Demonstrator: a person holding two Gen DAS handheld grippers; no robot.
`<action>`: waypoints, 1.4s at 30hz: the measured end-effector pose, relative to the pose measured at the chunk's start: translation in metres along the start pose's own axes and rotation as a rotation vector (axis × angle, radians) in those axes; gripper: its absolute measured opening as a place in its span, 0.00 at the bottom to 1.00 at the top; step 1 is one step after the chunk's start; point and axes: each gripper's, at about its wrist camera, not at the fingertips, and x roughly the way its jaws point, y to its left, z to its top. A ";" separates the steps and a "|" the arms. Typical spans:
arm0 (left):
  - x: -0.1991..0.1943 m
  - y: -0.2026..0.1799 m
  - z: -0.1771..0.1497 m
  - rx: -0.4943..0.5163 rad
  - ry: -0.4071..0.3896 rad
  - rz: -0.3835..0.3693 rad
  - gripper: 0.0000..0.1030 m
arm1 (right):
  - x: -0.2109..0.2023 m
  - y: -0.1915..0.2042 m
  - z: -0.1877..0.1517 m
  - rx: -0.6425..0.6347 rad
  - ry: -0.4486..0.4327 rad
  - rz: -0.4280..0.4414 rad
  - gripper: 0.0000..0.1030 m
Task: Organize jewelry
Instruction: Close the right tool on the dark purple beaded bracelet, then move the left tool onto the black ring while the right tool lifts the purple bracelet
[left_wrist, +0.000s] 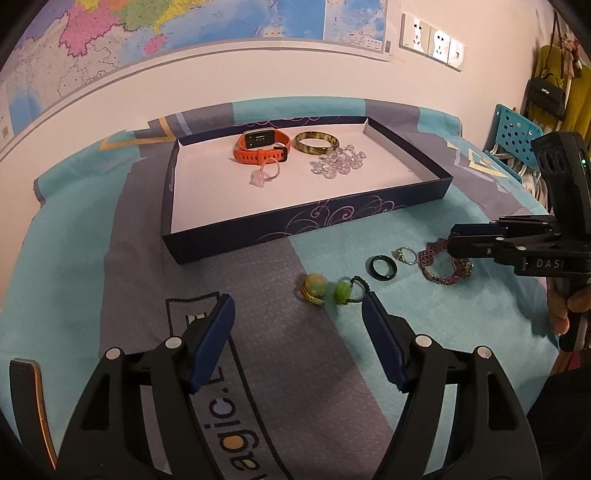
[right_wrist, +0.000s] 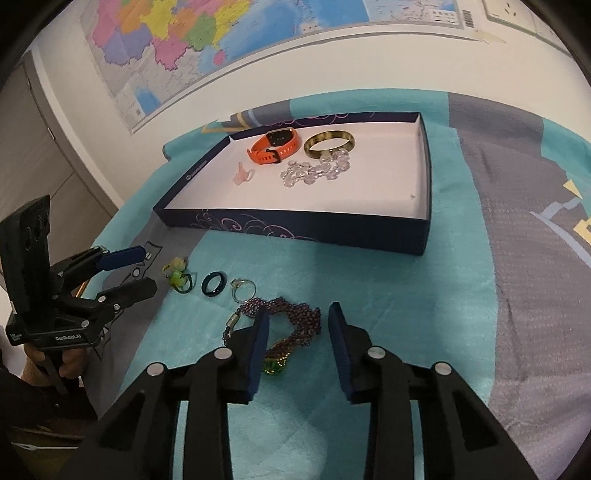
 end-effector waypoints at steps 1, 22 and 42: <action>0.000 0.000 0.000 0.000 0.000 -0.001 0.69 | 0.000 0.000 0.000 -0.001 0.001 0.001 0.24; -0.005 -0.028 0.009 0.076 -0.038 -0.095 0.66 | -0.025 0.008 0.024 0.008 -0.108 0.082 0.05; 0.043 -0.049 0.025 0.120 0.072 -0.192 0.39 | -0.007 -0.029 0.017 0.079 -0.062 -0.022 0.10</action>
